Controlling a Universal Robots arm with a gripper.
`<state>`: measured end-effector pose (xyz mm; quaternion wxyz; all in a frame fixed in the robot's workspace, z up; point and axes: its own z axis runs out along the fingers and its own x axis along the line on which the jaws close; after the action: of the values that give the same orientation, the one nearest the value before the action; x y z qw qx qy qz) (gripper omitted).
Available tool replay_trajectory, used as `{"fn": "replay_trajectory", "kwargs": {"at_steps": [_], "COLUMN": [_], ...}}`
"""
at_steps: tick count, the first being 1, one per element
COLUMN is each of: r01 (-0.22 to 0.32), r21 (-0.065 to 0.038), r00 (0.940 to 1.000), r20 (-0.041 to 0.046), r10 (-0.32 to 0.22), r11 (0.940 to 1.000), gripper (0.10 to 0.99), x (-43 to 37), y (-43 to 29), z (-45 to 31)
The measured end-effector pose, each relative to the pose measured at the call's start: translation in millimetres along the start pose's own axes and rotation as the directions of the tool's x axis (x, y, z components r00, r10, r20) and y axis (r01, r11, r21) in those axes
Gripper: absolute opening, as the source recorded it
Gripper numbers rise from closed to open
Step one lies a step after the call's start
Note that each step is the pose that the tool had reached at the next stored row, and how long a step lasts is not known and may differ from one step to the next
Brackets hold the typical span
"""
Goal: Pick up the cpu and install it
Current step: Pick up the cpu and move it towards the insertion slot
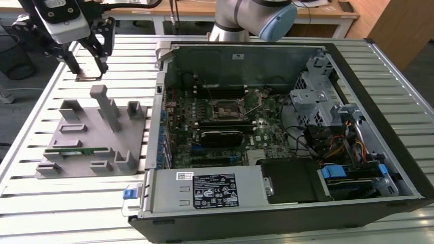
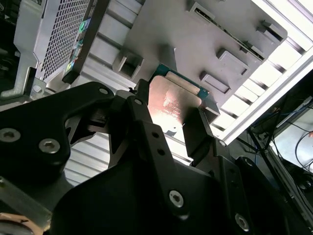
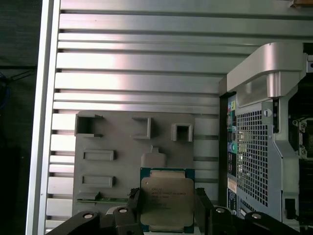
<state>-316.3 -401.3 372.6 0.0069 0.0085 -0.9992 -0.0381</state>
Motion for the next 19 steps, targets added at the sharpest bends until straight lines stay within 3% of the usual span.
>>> {"fn": "replay_trajectory", "kwargs": {"at_steps": [19], "r01": [0.0], "r21": [-0.001], "r00": [1.0], "r20": [0.0001], "r10": [0.0], "r11": [1.0], "gripper": [0.525], "x": [-28.6], "y": [-0.1], "z": [-0.3]}}
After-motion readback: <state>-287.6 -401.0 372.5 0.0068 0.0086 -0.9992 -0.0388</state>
